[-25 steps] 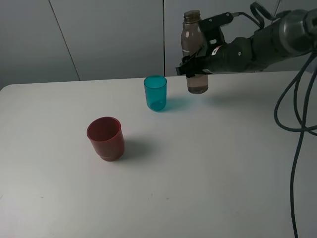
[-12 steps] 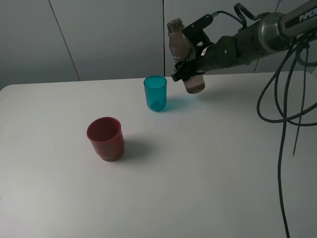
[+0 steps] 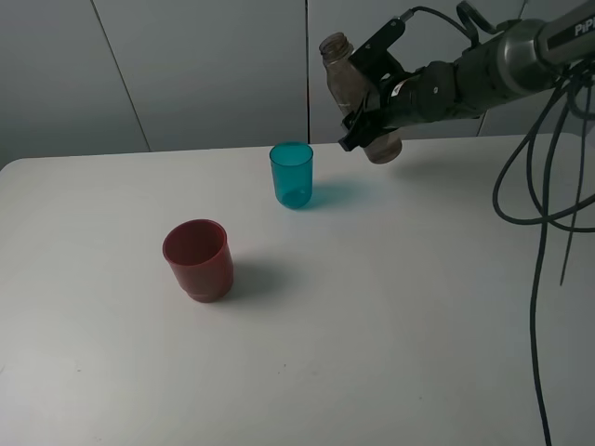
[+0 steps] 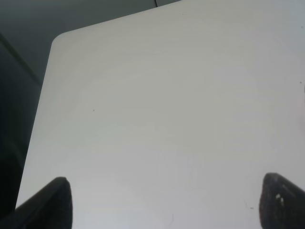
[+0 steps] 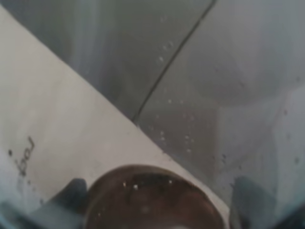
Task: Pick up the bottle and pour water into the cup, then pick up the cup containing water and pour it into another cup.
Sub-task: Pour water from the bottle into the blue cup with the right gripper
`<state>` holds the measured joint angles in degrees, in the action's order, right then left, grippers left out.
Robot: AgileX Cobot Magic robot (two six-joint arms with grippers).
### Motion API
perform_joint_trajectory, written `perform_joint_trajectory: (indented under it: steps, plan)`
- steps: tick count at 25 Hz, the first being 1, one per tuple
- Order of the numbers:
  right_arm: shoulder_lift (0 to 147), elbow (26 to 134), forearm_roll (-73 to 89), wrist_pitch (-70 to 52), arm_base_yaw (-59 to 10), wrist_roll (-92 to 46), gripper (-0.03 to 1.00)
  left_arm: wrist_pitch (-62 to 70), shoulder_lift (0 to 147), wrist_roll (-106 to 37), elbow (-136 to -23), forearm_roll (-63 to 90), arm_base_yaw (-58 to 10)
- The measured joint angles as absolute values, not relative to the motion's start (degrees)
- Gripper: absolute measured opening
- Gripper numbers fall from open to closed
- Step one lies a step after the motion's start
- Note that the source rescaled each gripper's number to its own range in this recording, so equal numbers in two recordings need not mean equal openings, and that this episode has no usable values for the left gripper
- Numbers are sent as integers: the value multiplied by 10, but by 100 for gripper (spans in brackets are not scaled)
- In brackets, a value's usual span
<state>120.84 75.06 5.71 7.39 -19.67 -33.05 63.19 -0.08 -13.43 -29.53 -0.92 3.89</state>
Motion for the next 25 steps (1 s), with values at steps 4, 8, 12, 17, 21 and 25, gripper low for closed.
perform_joint_trajectory:
  steps: [4,8,12,17,21,25]
  plan:
    - [1213,751,55,106,-196,-346,0,632,-1,-134,-295,-9,39]
    - [1228,752,-3,113,-194,-350,0,632,-1,-134,-295,-9,39]
    - [1241,760,-51,108,-193,-350,0,632,-1,-134,-295,-9,39]
    - [1245,775,-109,107,-192,-348,0,632,-1,-134,-295,-9,39]
    - [1248,796,-146,105,-192,-349,0,632,-1,-134,-295,-9,39]
    - [1249,813,-153,92,-191,-354,0,632,-1,-134,-295,-9,39]
